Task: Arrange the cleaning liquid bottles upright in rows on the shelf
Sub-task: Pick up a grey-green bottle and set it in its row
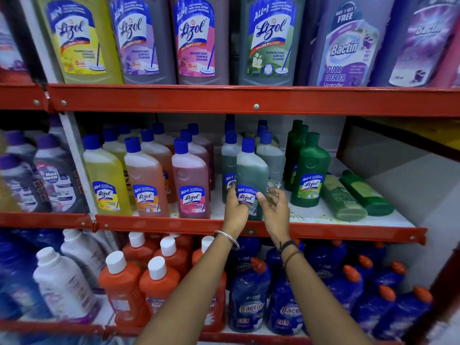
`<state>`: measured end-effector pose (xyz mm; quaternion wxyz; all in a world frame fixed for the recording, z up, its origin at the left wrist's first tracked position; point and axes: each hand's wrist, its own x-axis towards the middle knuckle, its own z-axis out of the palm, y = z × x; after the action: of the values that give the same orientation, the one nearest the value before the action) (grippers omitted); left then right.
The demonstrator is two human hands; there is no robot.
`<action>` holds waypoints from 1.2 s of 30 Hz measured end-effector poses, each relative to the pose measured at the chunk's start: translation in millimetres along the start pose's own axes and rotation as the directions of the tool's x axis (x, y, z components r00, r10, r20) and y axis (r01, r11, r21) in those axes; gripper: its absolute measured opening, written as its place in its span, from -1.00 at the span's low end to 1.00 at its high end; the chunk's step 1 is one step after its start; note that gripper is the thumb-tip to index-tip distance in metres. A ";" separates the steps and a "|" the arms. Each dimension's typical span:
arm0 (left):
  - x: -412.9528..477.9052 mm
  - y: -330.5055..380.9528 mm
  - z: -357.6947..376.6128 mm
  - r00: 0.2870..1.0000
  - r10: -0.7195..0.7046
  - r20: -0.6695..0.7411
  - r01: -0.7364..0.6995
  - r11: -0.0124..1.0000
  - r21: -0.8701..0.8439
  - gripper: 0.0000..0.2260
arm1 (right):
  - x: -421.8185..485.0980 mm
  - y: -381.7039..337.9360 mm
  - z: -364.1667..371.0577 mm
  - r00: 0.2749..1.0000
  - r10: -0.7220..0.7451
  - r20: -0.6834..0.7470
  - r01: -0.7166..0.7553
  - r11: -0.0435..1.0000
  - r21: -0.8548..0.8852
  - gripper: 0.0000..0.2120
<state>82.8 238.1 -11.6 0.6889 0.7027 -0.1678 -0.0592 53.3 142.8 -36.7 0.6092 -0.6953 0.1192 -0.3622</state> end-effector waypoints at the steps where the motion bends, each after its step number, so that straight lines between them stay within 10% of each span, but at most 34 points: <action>1: 4.5 -5.3 0.1 1.000 0.000 -0.020 0.000 1.000 -0.026 -0.35 | -0.5 1.6 1.2 1.000 -0.008 -0.030 0.007 1.000 -0.024 -0.77; 27: -22.1 -4.0 -14.4 0.987 0.129 -0.095 -0.108 0.973 0.203 -0.29 | 2.1 6.2 35.1 0.999 -0.031 -0.021 0.028 0.989 -0.142 -0.61; 32: -39.0 -3.6 11.9 0.837 0.447 -0.315 -0.388 0.891 0.234 -0.46 | -4.0 -3.4 2.5 0.991 -0.115 -0.062 0.105 0.984 -0.141 -0.67; 36: -40.4 10.5 52.5 0.760 0.618 -0.199 -0.568 0.781 0.260 -0.61 | 3.8 -10.0 -57.2 0.963 -0.236 -0.132 0.207 0.957 -0.203 -0.76</action>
<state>26.8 201.2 -9.5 0.6202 0.6745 -0.2903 0.2759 16.1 99.3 -26.3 0.4852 -0.7284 0.1208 -0.4684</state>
